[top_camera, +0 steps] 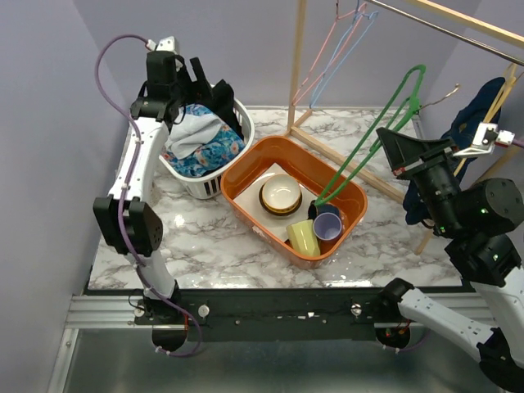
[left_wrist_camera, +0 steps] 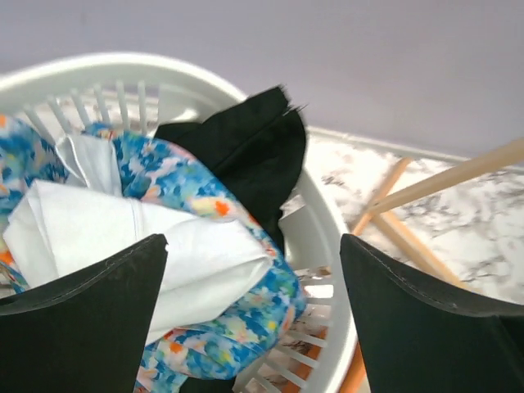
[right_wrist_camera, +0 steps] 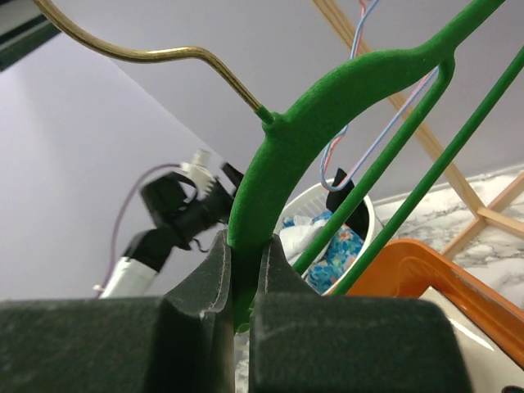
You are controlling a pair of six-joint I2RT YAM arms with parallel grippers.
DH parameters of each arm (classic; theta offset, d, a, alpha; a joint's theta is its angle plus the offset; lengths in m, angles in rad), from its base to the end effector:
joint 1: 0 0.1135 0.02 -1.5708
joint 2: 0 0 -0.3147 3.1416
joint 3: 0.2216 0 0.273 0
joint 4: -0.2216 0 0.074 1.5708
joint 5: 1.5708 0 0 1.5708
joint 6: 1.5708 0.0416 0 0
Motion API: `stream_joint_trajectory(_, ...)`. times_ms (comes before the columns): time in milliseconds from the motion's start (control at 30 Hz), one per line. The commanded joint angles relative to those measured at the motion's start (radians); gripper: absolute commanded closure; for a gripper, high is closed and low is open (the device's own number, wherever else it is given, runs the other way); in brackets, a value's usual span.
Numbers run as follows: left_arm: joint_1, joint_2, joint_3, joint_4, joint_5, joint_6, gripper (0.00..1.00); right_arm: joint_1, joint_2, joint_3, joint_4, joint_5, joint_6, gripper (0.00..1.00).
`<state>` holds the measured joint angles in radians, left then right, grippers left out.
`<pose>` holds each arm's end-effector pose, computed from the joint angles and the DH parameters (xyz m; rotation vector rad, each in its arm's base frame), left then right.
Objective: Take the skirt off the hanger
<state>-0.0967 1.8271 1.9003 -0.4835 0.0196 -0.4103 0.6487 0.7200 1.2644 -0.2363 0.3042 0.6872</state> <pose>0.4647 -0.0459 0.4511 -0.2993 1.9751 -0.3474 0.0780 0.0435 0.5447 0.2995 1.3033 0.9512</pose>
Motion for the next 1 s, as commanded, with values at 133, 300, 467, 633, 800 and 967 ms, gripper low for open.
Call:
stream_joint_trajectory(133, -0.103, -0.219, 0.017, -0.092, 0.120, 0.137, 0.05, -0.001, 0.082, 0.038, -0.066, -0.094, -0.002, 0.99)
stream_joint_trajectory(300, -0.311, -0.365, -0.076, -0.055, 0.180, 0.208, 0.10, -0.001, 0.113, 0.055, -0.100, -0.024, 0.020, 0.99)
stream_joint_trajectory(467, -0.543, -0.481, -0.180, 0.014, 0.119, 0.278, 0.15, -0.001, 0.170, 0.069, -0.153, 0.122, 0.031, 0.99)
stream_joint_trajectory(633, -0.753, -0.555, -0.257, 0.081, 0.014, 0.380, 0.21, -0.001, 0.194, 0.079, -0.167, 0.164, 0.040, 0.99)
stream_joint_trajectory(800, -0.854, -0.540, -0.227, 0.040, 0.008, 0.384, 0.31, -0.001, 0.233, 0.119, -0.184, 0.185, 0.031, 0.99)
stream_joint_trajectory(967, -0.954, -0.506, -0.213, 0.036, -0.088, 0.442, 0.31, 0.000, 0.248, 0.122, -0.179, 0.176, 0.049, 0.99)
